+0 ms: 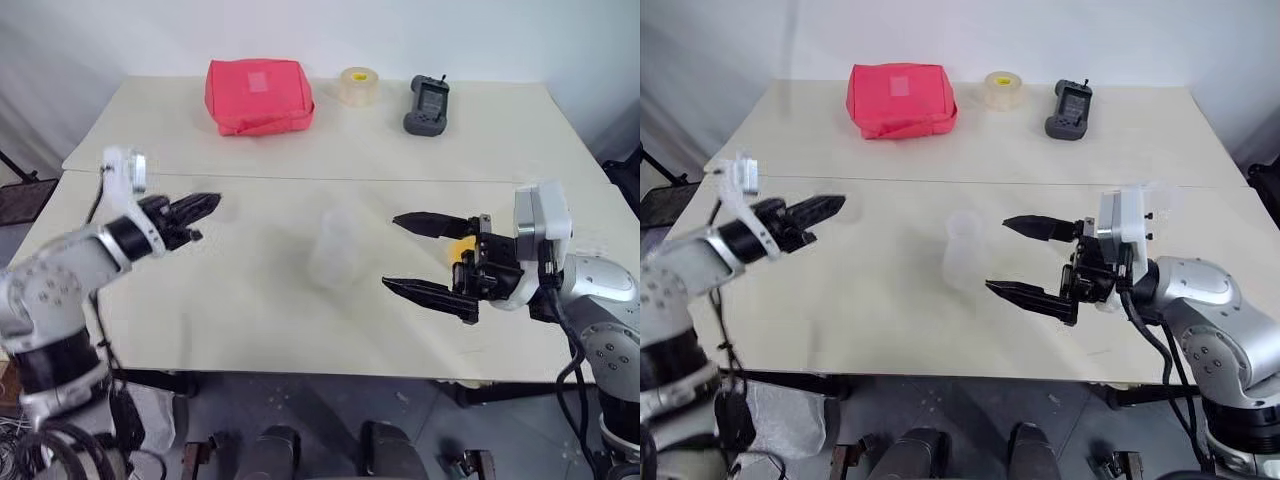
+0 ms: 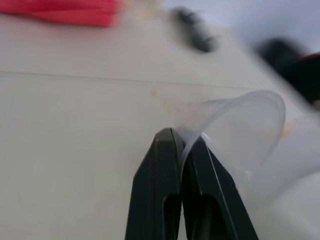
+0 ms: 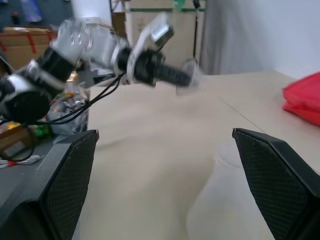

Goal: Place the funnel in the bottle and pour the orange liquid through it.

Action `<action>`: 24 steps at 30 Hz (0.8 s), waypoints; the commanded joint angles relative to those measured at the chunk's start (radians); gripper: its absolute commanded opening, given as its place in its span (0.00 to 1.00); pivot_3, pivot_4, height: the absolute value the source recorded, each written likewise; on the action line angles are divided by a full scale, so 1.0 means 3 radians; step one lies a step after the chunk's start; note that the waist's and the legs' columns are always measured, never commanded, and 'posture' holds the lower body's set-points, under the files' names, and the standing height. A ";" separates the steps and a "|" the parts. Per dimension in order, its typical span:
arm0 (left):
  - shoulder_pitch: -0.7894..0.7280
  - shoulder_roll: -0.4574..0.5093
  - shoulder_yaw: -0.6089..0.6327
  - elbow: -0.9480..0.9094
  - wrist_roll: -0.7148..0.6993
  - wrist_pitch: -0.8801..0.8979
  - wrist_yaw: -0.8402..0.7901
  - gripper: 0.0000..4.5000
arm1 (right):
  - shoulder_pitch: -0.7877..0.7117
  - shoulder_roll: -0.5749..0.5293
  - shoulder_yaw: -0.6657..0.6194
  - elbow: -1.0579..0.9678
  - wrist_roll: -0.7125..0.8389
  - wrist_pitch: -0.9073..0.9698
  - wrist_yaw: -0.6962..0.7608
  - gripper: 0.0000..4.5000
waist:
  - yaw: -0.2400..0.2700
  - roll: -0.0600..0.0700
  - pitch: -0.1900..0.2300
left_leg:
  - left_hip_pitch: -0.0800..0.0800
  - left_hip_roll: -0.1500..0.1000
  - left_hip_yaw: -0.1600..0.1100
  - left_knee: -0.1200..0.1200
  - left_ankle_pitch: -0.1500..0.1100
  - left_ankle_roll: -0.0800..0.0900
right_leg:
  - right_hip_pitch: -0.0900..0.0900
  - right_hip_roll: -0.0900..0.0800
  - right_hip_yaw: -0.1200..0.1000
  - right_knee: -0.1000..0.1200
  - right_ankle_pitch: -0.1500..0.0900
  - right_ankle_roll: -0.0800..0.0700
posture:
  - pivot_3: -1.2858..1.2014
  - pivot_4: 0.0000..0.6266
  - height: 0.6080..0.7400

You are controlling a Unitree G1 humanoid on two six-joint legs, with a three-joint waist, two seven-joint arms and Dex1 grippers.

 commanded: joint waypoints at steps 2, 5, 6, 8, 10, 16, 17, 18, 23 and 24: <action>-0.0398 0.0149 -0.0084 0.0475 -0.0207 0.0415 -0.0192 0.02 | 0.0110 0.0061 -0.0114 -0.0193 -0.0048 -0.0169 -0.0104 1.00 | -0.0034 -0.0002 0.0001 | 0.0000 0.0001 0.0001 -0.0004 0.0000 0.0000 | -0.0007 0.0002 0.0000 0.0003 0.0000 0.0000 | 0.52 0.24 1.00; -0.0743 0.0295 -0.0300 0.0860 -0.0178 0.0649 -0.0362 0.02 | 0.0205 0.0086 -0.0128 -0.0237 -0.0093 -0.0232 -0.0156 1.00 | -0.0064 -0.0004 0.0003 | -0.0003 0.0000 0.0002 -0.0007 0.0001 -0.0004 | -0.0018 0.0005 -0.0001 0.0012 0.0000 0.0000 | 0.52 0.24 1.00; -0.0844 0.0342 -0.0369 0.0972 -0.0168 0.0699 -0.0431 0.02 | 0.0230 0.0093 -0.0134 -0.0246 -0.0101 -0.0250 -0.0170 1.00 | -0.0072 -0.0005 0.0003 | -0.0005 -0.0003 0.0002 -0.0006 0.0002 -0.0005 | -0.0021 0.0005 -0.0001 0.0015 0.0000 0.0000 | 0.52 0.24 1.00; -0.1064 0.0484 -0.0588 0.1263 -0.0180 0.0780 -0.0591 0.02 | 0.0296 0.0107 -0.0144 -0.0266 -0.0119 -0.0294 -0.0184 1.00 | -0.0084 -0.0005 0.0003 | -0.0006 -0.0011 0.0005 -0.0006 0.0002 -0.0005 | -0.0026 0.0003 0.0003 0.0020 0.0000 0.0000 | 0.52 0.24 1.00; -0.1277 0.0611 -0.0854 0.1523 -0.0193 0.0804 -0.0792 0.02 | 0.0353 0.0120 -0.0154 -0.0273 -0.0128 -0.0333 -0.0193 1.00 | -0.0085 -0.0005 0.0003 | -0.0006 -0.0013 0.0007 -0.0006 0.0002 -0.0005 | -0.0029 0.0004 0.0005 0.0023 0.0000 0.0000 | 0.52 0.24 1.00; -0.1841 0.0847 -0.1733 0.2068 -0.0129 0.0804 -0.1464 0.02 | 0.0474 0.0123 -0.0149 -0.0246 -0.0181 -0.0476 -0.0098 1.00 | -0.0081 -0.0005 0.0003 | -0.0009 -0.0016 0.0008 -0.0005 0.0002 -0.0006 | -0.0033 0.0003 0.0008 0.0024 0.0000 0.0000 | 0.52 0.24 1.00; -0.1924 0.0847 -0.1848 0.2141 -0.0039 0.0804 -0.1530 0.02 | 0.0477 0.0107 -0.0140 -0.0215 -0.0205 -0.0507 -0.0043 1.00 | -0.0082 -0.0005 0.0003 | -0.0009 -0.0017 0.0008 -0.0005 0.0003 -0.0005 | -0.0033 0.0003 0.0009 0.0025 0.0000 0.0000 | 0.52 0.24 1.00; -0.2009 0.0837 -0.1961 0.2218 0.0048 0.0795 -0.1616 0.02 | 0.0465 0.0102 -0.0135 -0.0174 -0.0218 -0.0540 0.0010 1.00 | -0.0081 -0.0005 0.0003 | -0.0010 -0.0017 0.0008 -0.0005 0.0003 -0.0005 | -0.0033 0.0003 0.0009 0.0025 0.0000 0.0000 | 0.52 0.24 1.00; -0.2357 0.0808 -0.2566 0.2487 0.0329 0.0696 -0.2227 0.02 | 0.0380 0.0118 -0.0078 -0.0025 -0.0314 -0.0658 0.0157 1.00 | -0.0082 -0.0007 0.0004 | -0.0012 -0.0018 0.0011 -0.0003 0.0003 -0.0004 | -0.0034 0.0004 0.0009 0.0024 0.0000 0.0000 | 0.52 0.24 1.00; -0.2419 0.0795 -0.2679 0.2541 0.0389 0.0684 -0.2336 0.02 | 0.0361 0.0134 -0.0071 -0.0005 -0.0331 -0.0680 0.0160 1.00 | -0.0082 -0.0007 0.0004 | -0.0014 -0.0018 0.0011 -0.0003 0.0003 -0.0004 | -0.0036 0.0004 0.0009 0.0024 0.0000 0.0000 | 0.52 0.24 1.00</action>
